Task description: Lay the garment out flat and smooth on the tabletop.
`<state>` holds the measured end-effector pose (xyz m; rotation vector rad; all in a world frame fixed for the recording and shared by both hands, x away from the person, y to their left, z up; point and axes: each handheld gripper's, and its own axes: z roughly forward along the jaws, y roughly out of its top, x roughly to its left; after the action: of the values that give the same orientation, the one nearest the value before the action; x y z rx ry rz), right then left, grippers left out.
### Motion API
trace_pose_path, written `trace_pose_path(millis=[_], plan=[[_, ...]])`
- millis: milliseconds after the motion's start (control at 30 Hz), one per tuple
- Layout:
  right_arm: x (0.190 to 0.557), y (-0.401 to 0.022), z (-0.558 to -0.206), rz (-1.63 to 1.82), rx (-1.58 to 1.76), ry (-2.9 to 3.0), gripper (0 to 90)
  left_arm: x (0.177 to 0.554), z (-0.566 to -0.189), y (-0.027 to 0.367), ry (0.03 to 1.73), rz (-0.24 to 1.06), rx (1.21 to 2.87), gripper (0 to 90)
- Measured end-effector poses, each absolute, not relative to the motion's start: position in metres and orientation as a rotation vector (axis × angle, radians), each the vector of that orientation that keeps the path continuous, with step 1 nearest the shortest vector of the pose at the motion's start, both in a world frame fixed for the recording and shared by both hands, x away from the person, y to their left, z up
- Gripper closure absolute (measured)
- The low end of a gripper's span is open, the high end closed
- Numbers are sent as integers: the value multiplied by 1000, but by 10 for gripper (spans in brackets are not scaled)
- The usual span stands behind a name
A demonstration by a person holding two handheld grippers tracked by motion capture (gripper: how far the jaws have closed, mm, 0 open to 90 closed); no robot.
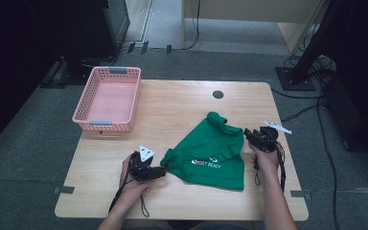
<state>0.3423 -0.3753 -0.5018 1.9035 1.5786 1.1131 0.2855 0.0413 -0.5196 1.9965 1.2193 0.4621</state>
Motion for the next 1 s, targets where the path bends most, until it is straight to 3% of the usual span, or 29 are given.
trace_pose_path(millis=[200,467,733,1000], plan=[[309,-373,-507,1131,1875,1666,507,285,-520,41,1222,465,1996,222],[273,-353,-510,1023,1793,1780,320,285,-520,41,1227,466,1994,221],[245,-337,-519,908,1696,1891,260,285,-519,41,1225,462,1994,221],[240,-339,-522,853,1630,1907,244,285,-519,43,1235,446,1981,221]])
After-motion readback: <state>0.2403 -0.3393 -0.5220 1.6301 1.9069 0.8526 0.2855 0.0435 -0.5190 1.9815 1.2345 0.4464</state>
